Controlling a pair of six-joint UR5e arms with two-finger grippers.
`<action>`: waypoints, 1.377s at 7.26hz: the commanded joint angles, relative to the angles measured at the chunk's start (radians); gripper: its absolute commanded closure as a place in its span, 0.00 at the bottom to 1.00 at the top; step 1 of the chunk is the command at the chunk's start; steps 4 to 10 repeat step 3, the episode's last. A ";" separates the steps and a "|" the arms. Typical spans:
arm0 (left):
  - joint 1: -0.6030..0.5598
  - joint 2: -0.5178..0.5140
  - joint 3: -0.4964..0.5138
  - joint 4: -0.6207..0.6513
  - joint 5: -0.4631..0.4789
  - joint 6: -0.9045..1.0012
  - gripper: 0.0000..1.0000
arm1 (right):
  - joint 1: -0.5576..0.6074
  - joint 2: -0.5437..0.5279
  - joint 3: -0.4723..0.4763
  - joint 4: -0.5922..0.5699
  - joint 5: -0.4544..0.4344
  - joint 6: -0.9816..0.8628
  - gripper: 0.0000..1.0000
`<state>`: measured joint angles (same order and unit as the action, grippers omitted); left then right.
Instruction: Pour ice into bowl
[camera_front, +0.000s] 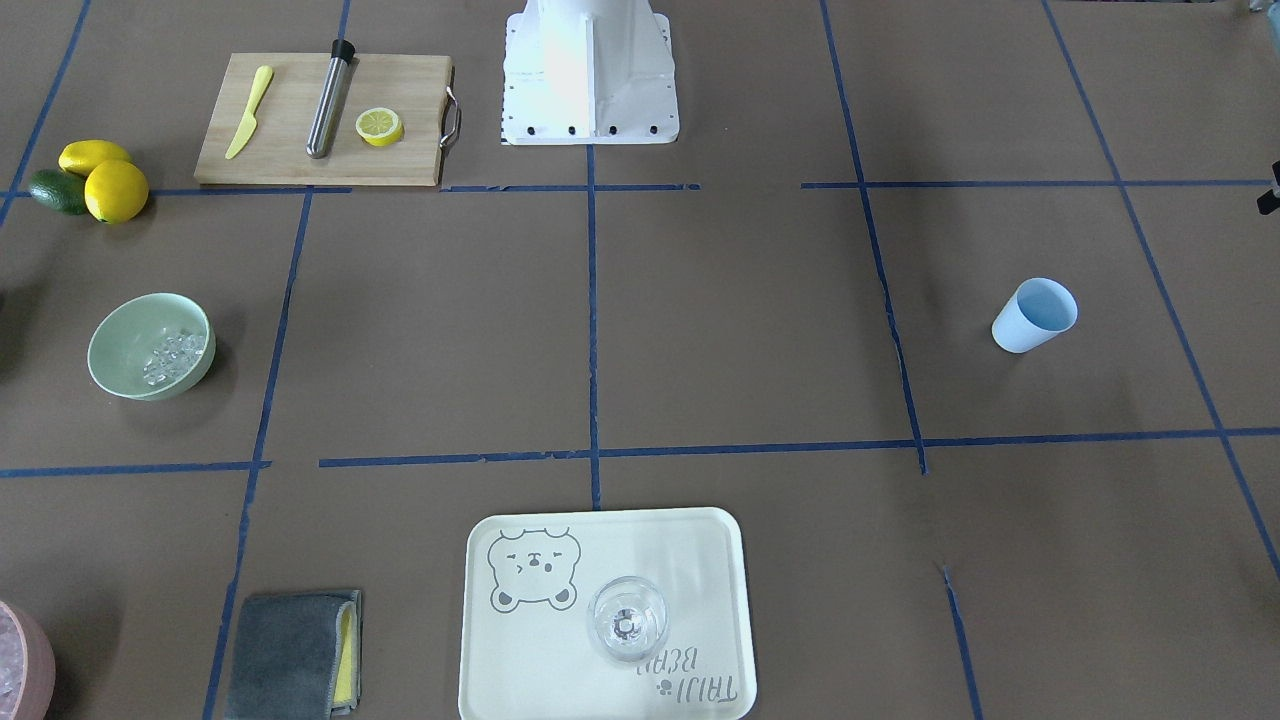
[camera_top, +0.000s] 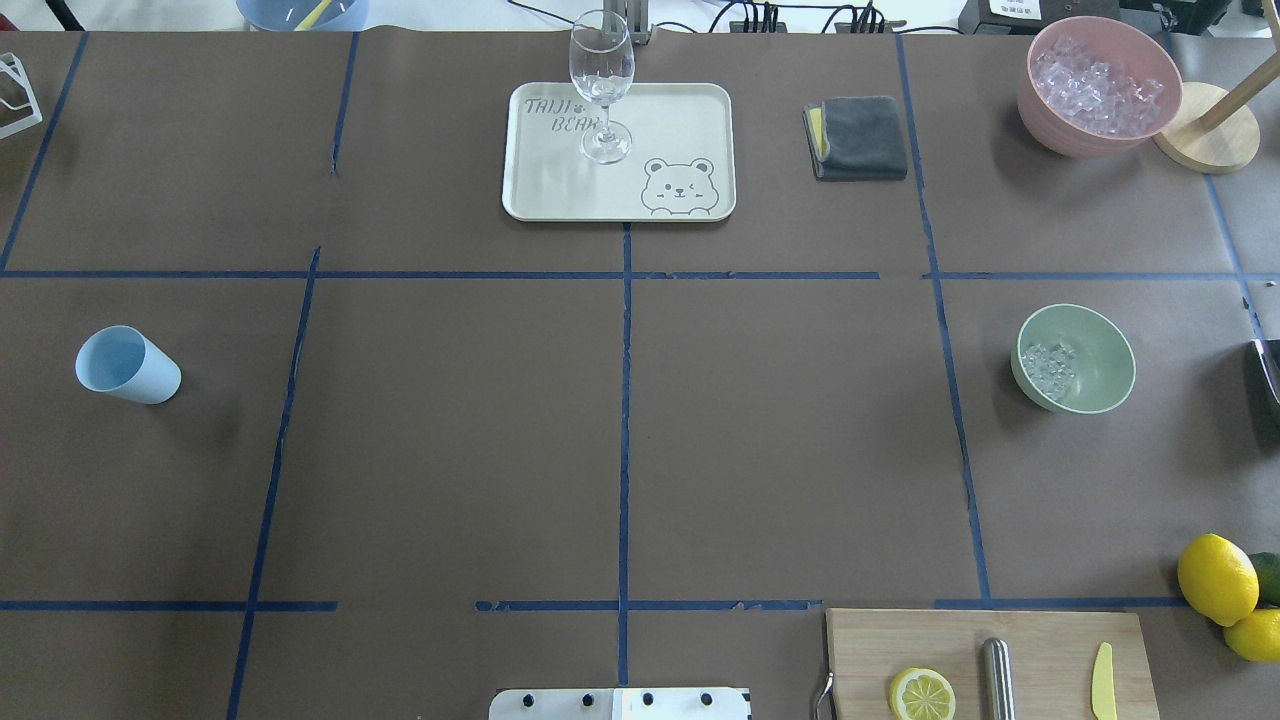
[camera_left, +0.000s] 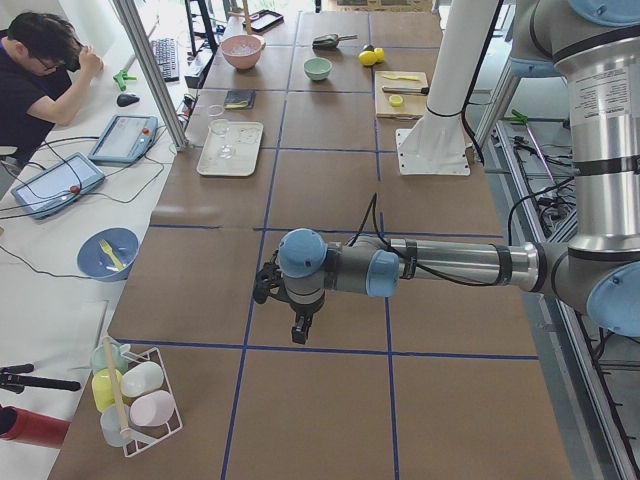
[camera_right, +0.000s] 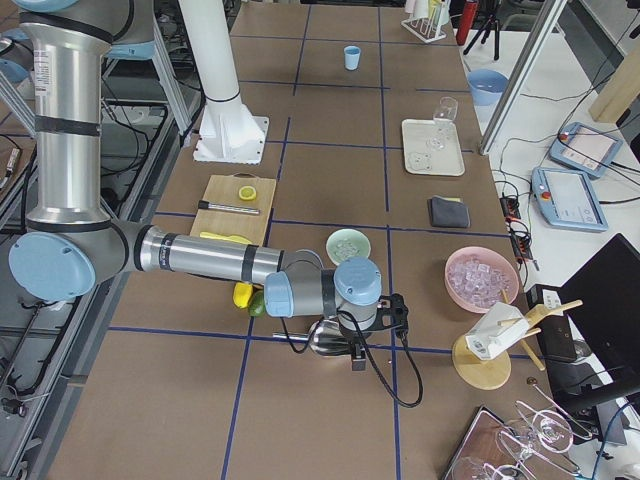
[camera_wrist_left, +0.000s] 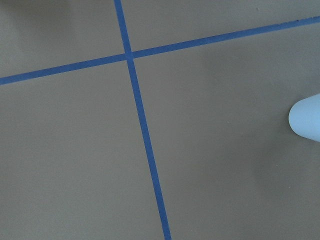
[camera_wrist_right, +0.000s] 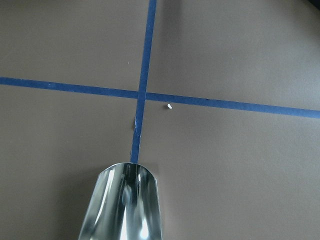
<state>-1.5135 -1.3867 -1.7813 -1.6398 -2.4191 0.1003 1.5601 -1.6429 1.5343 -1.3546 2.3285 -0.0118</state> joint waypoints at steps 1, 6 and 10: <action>-0.001 0.000 0.000 0.000 0.000 -0.001 0.00 | 0.000 0.000 0.000 0.000 0.000 0.000 0.00; 0.001 -0.001 0.000 0.000 0.000 -0.002 0.00 | -0.002 -0.002 -0.005 0.000 0.000 0.000 0.00; 0.001 -0.001 0.000 0.000 0.000 -0.002 0.00 | -0.002 -0.002 -0.005 0.000 0.000 0.000 0.00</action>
